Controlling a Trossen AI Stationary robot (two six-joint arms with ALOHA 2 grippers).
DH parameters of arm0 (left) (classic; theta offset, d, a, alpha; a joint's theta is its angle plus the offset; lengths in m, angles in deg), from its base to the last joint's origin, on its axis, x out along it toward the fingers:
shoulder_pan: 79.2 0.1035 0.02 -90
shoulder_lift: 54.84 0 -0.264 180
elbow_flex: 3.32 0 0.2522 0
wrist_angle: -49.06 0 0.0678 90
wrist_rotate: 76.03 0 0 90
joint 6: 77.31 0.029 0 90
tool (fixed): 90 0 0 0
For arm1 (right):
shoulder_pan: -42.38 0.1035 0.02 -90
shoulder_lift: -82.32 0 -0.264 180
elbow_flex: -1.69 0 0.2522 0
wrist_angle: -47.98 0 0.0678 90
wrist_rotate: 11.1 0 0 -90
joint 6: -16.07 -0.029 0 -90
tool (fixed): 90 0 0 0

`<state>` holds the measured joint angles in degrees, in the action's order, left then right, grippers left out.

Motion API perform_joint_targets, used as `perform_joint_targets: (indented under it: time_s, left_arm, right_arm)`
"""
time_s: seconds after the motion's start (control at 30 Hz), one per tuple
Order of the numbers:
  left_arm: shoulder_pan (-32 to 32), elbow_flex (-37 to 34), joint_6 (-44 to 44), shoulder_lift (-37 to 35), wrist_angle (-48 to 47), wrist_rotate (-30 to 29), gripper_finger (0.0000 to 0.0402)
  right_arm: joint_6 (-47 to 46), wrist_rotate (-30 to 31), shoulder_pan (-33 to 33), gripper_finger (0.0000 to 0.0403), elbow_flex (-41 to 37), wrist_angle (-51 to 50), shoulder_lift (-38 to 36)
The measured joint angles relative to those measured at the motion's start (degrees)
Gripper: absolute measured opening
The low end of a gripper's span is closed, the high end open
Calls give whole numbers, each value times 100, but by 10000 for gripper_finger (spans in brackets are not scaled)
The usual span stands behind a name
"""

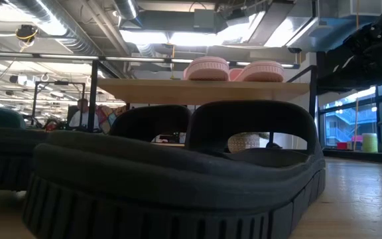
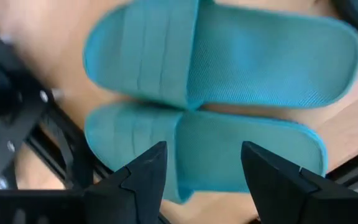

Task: Pick and place slides into the shelf
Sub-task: Put the left green slide under the shelf

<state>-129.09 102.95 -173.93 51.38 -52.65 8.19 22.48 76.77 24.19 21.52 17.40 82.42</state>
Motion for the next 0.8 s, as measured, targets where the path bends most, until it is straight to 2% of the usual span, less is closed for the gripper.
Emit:
perform_joint_targets:
  time_s: [0.3,0.63,0.8]
  left_arm:
    - [-2,56,-412,907,-11,952,198]
    - [-14,-65,-667,1133,-210,1060,198]
    - [-52,-193,-1058,1134,-212,1220,198]
  right_arm:
    - [6,2,0,157,0,0,0]
    - [-15,0,0,157,0,11,0]
    - [-18,0,-1,157,0,15,0]
